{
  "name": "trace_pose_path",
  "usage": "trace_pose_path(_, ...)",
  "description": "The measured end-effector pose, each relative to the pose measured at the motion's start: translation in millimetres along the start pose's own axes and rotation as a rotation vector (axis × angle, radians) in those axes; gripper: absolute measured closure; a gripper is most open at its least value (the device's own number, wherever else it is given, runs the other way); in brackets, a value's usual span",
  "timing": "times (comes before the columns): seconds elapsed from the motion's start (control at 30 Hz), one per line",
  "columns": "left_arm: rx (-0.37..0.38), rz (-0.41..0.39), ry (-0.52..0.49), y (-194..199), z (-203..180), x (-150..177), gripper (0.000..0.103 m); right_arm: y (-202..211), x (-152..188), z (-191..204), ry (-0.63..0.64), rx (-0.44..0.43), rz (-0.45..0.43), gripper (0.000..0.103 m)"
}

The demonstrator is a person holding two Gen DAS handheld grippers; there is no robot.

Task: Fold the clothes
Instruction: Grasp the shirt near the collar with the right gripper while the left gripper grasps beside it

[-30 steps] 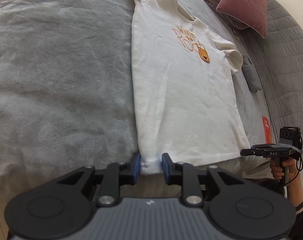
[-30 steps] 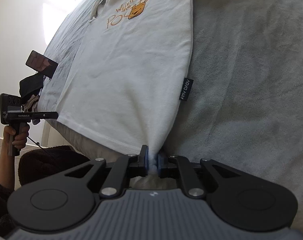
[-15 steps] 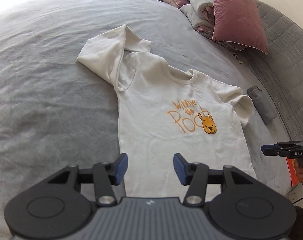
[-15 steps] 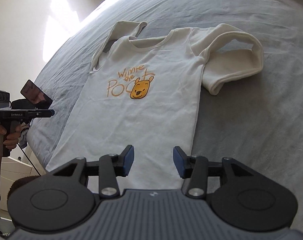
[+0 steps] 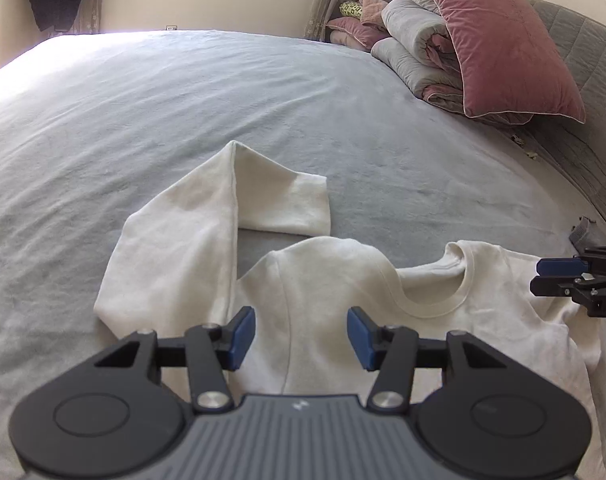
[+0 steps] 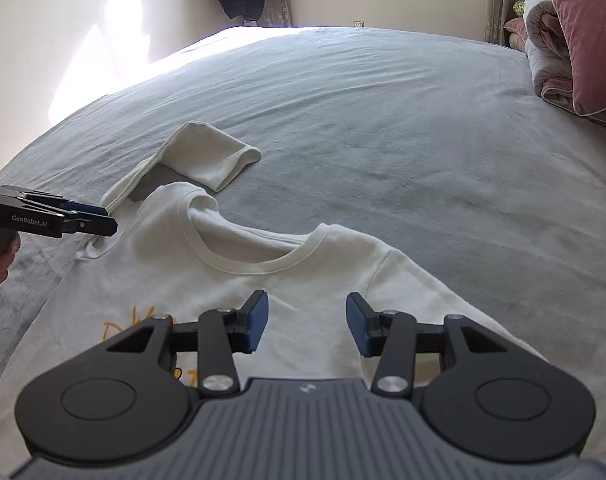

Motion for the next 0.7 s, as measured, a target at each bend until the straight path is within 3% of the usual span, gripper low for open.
trace_pose_path(0.17, -0.018, -0.003, -0.035, -30, 5, -26, 0.051, -44, -19, -14, 0.075, 0.146, -0.017, 0.055)
trace_pose_path(0.3, -0.006, 0.013, -0.037, -45, 10, -40, 0.051, -66, -15, -24, 0.028, 0.124, -0.030, 0.055)
trace_pose_path(0.47, 0.147, 0.111, 0.056, -64, 16, -40, 0.051, -72, -3, -24, 0.054, 0.133, -0.097, 0.055)
trace_pose_path(0.57, 0.171, 0.132, 0.020, -62, 16, -42, 0.052, -71, -3, -25, 0.057, 0.113, -0.113, 0.055)
trace_pose_path(0.67, 0.253, 0.141, 0.059, -61, 12, -41, 0.053, -70, -3, -26, 0.048, 0.081, -0.119, 0.063)
trace_pose_path(0.7, 0.265, 0.155, 0.079, -63, 12, -40, 0.054, -69, -3, -27, 0.041, 0.068, -0.123, 0.071)
Point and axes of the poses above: each gripper's, at about its wrist camera, not at the fingertips, and y roughly against the way its jaws point, z to its left, x to its underside, the point moved 8 cm from there along -y, roughly the way its jaws point, and after that the axes turned 3 degrees about z, right-handed, at the moved point
